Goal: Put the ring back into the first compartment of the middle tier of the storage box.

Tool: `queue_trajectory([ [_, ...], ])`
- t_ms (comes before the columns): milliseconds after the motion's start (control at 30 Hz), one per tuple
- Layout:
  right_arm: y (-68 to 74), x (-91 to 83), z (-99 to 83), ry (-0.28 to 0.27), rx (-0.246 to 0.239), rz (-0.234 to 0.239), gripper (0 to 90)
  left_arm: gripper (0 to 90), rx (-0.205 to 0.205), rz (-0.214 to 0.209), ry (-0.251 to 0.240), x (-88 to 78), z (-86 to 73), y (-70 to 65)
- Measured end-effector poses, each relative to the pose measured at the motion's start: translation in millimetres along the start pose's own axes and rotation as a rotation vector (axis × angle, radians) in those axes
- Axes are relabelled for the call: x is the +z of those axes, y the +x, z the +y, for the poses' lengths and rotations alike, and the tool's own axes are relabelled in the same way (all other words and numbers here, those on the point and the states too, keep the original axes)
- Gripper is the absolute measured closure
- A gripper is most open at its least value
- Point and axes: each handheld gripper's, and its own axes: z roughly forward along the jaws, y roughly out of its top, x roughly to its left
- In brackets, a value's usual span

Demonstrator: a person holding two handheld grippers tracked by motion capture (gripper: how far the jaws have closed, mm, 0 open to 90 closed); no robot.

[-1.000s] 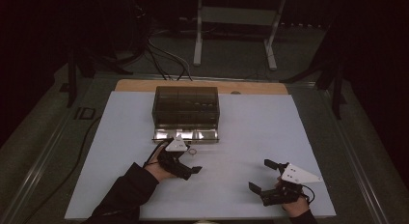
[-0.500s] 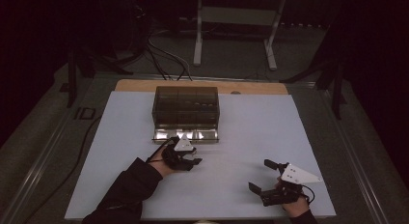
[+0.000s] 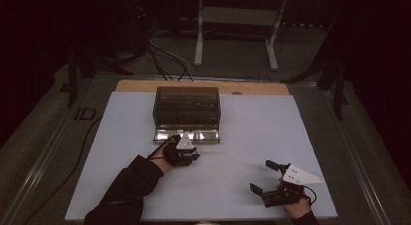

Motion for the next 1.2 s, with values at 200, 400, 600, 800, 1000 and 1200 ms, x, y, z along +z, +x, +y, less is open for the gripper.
queue_trajectory([
  [200, 0.3, 0.5, 0.0, 0.003, -0.001, 0.001, 0.0, 76.0, -0.036, -0.031, 0.012, 1.4, 1.3, 4.7],
  [400, 0.3, 0.5, 0.0, 0.002, 0.0, 0.0, 0.0, 84.2, -0.052, -0.02, 0.027, 2.3, 3.4, 5.3],
  [600, 0.3, 0.3, -0.1, 0.004, -0.002, 0.0, 0.0, 88.8, -0.064, -0.018, 0.025, 2.4, 3.4, 5.1],
  [800, 0.1, 0.1, -0.1, 0.004, -0.002, -0.002, 0.0, 89.0, -0.066, -0.022, 0.016, 1.2, 2.3, 5.1],
  [1000, -0.3, -0.5, -0.2, 0.001, -0.003, -0.005, 0.0, 89.0, -0.055, -0.042, 0.0, -2.2, 1.2, 2.1],
  [1200, 0.1, -0.1, -0.2, 0.005, -0.003, -0.005, 0.0, 89.0, -0.045, -0.055, -0.003, -8.0, 3.9, -1.1],
])
